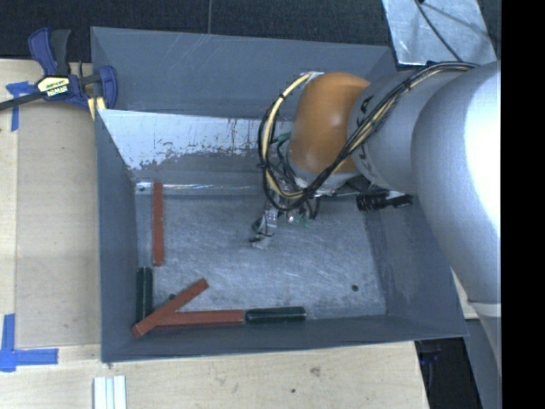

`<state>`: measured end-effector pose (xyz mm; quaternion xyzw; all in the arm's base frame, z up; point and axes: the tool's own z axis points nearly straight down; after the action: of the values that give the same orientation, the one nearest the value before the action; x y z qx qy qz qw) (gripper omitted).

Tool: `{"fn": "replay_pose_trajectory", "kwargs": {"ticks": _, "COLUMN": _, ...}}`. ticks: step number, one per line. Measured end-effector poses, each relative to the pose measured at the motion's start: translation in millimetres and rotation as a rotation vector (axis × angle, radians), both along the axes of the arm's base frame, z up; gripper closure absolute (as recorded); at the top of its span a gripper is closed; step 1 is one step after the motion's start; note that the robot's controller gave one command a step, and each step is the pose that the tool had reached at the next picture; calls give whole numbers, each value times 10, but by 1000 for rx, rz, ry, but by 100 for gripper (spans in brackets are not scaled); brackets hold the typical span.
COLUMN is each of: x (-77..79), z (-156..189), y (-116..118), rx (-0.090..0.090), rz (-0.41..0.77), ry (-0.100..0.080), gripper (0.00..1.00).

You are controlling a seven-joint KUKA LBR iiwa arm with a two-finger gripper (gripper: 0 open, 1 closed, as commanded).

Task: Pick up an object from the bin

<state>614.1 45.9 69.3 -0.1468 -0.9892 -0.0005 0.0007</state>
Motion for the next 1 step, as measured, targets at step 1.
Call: {"fn": "replay_pose_trajectory", "kwargs": {"ticks": 1, "x": 21, "z": 27, "y": -23, "rx": -1, "rz": -2, "ry": -6, "gripper": 100}}
